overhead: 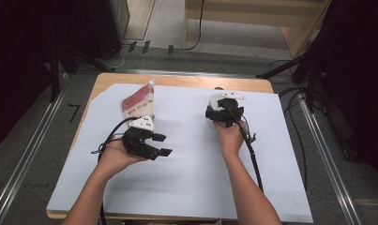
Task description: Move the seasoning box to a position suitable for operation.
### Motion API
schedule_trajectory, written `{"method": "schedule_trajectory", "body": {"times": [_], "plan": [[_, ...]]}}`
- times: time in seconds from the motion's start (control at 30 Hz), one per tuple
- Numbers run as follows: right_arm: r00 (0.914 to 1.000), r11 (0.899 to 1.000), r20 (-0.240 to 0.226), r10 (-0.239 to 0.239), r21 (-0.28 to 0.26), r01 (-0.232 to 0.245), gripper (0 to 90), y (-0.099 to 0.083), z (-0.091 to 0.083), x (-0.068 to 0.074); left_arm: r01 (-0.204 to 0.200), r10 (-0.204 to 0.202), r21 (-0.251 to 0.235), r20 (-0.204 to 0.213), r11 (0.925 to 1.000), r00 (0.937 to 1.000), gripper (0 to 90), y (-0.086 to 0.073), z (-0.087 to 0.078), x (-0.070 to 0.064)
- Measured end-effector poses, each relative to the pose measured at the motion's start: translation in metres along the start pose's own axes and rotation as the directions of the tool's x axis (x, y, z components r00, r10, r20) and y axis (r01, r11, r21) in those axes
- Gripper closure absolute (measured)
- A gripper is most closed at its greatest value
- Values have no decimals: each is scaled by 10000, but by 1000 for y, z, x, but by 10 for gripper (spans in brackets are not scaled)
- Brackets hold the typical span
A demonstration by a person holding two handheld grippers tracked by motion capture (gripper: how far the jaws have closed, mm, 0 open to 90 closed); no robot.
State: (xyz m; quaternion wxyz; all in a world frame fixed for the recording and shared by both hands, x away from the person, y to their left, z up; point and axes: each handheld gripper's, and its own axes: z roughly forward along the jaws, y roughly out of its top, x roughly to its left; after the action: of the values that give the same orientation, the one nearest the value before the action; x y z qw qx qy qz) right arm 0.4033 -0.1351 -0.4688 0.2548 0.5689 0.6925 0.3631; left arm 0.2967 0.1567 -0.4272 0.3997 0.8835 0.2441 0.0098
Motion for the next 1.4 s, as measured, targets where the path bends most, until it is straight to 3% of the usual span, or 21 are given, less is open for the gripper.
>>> {"method": "schedule_trajectory", "body": {"times": [0.13,0.23,0.37,0.5,0.53,0.57,0.67,0.77,0.83,0.87,0.9,0.93,0.97,1.0,1.1,1.13,1.2,1.23,1.27,1.4], "plan": [[9996,9999,-258,-108,-111,105,153,-1,-1,-3,48,-48,56,-23,10000,10000,390,0,0,0],[9987,9998,-483,-155,-93,151,153,-1,-3,-6,332,-331,-108,127,9994,9994,386,-1,1,1],[9973,9990,-597,-438,-39,436,154,1,-8,-8,302,-301,-68,113,9995,9995,385,-1,0,2],[9931,9984,-1039,-548,-224,528,154,6,-21,-12,340,-339,-101,139,9994,9993,385,-1,0,2],[9881,9970,-1343,-751,-296,718,154,8,-27,-13,398,-396,-109,136,9991,9991,385,-1,0,2],[9881,9970,-1343,-751,-296,718,154,8,-27,-13,397,-395,-106,158,9992,9991,385,-1,0,3],[9760,9896,-1637,-1435,-365,1394,154,9,-38,-10,418,-416,-124,161,9990,9990,385,-1,0,3],[9633,9891,-2246,-1471,-280,1446,154,8,-46,-9,404,-402,-63,195,9992,9990,385,-1,1,3],[9519,9883,-2658,-1523,-314,1493,154,7,-52,-6,415,-413,-67,259,9991,9988,383,-1,2,2],[9317,9794,-3024,-2011,-424,1977,154,6,-60,-1,364,-362,-81,300,9993,9989,383,-1,2,2],[9245,9754,-3121,-2188,-457,2154,154,5,-62,1,333,-329,-96,333,9994,9989,383,-2,2,2],[9245,9754,-3121,-2188,-457,2154,154,5,-62,1,313,-308,-121,343,9994,9989,383,-2,2,2],[8985,9639,-3512,-2635,-586,2598,154,2,-70,5,303,-297,-168,345,9994,9990,383,-2,1,2],[8985,9639,-3512,-2635,-586,2598,154,2,-70,5,319,-313,-166,351,9994,9989,383,-2,1,3],[8692,9535,-3963,-2958,-673,2938,154,-4,-77,7,352,-346,-173,342,9992,9988,384,-2,0,3],[8537,9472,-4156,-3138,-746,3118,154,-8,-81,9,375,-369,-172,342,9991,9987,383,-2,0,3],[8491,9434,-4168,-3246,-776,3226,154,-11,-83,10,361,-357,-131,289,9993,9989,384,-2,1,3],[8357,9356,-4276,-3447,-838,3431,154,-13,-84,12,348,-344,-132,293,9993,9990,383,-2,1,3],[8266,9350,-4457,-3435,-794,3457,154,-18,-87,15,344,-341,-87,341,9994,9988,383,-2,2,3],[8126,9293,-4592,-3590,-945,3572,153,-25,-89,18,331,-330,-55,248,9994,9991,383,-1,2,2]]}}
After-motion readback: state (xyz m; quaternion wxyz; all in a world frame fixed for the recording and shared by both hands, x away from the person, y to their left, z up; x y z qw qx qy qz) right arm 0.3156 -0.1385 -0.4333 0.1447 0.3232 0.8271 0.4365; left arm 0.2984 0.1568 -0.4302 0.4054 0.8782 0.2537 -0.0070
